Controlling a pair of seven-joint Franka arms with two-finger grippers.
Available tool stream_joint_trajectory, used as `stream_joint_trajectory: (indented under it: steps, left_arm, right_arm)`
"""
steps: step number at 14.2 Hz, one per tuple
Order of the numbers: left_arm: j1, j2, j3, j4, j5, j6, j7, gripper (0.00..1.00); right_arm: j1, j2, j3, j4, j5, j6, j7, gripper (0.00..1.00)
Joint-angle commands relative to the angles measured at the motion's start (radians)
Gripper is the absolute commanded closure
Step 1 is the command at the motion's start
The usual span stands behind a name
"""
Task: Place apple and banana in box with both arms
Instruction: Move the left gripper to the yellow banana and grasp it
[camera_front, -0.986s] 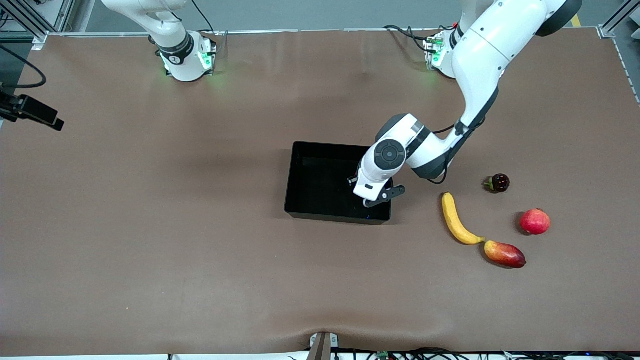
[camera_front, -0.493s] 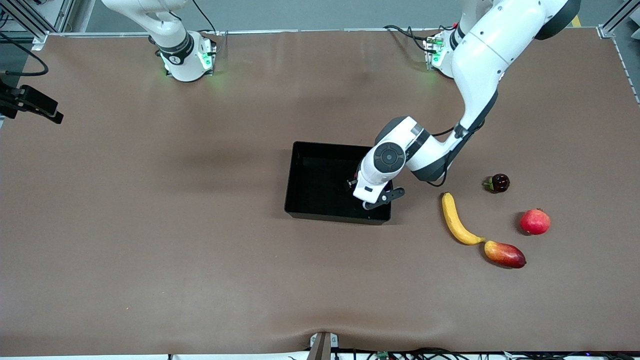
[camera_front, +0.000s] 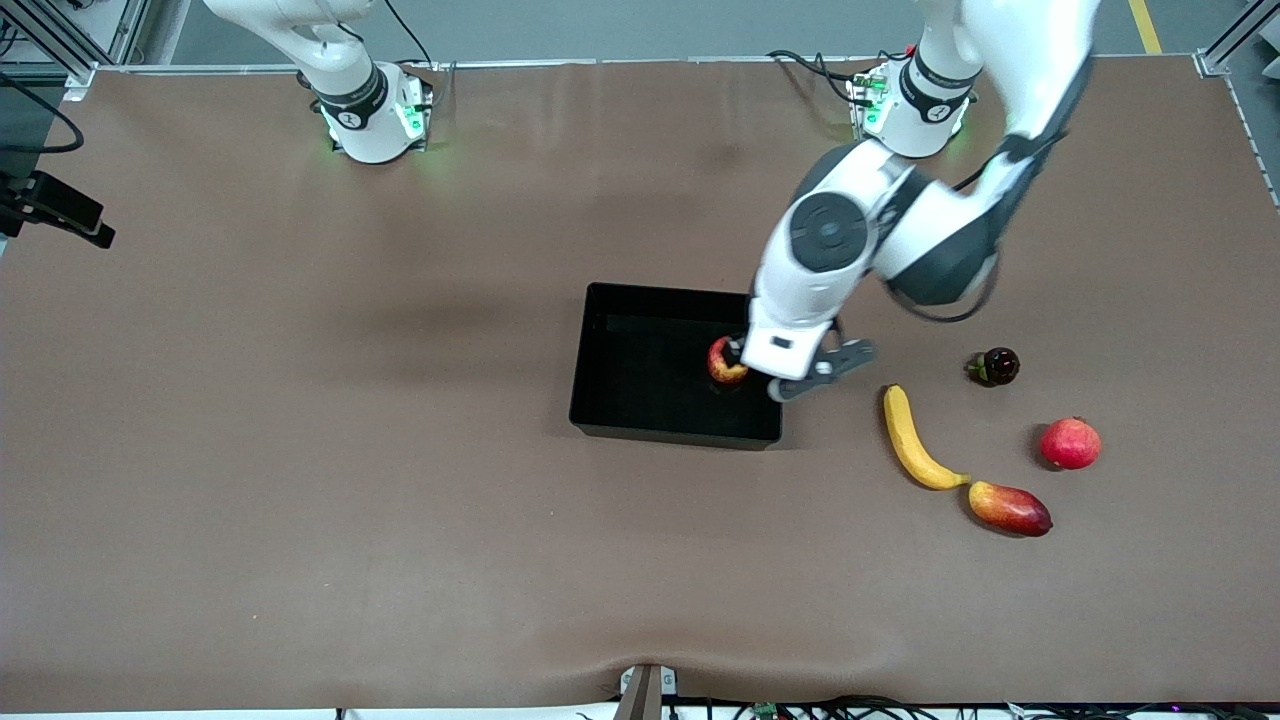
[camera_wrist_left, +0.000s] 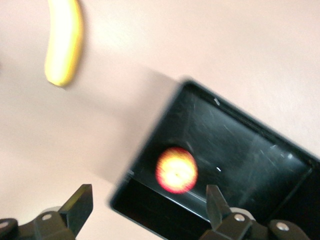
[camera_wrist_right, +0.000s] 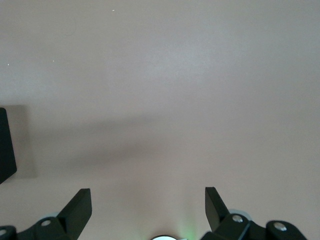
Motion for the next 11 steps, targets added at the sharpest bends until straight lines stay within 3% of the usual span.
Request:
stream_joint_trajectory:
  steps: [1,6,11]
  left_arm:
    - [0.174,0.007,-0.008,0.011,-0.023,-0.038,0.133,0.0]
    - [0.329,0.159,0.0,0.007,0.138,0.164,0.15,0.0]
    - [0.371,0.305,0.0,-0.004,0.143,0.322,0.129,0.0]
  right_arm:
    - [-0.012,-0.028,0.016,-0.026,-0.016,0.01,-0.012,0.0]
    - [-0.008,-0.028,0.019,-0.023,-0.012,0.013,-0.012,0.0]
    - [-0.008,-0.028,0.019,-0.025,-0.006,0.013,-0.013,0.0]
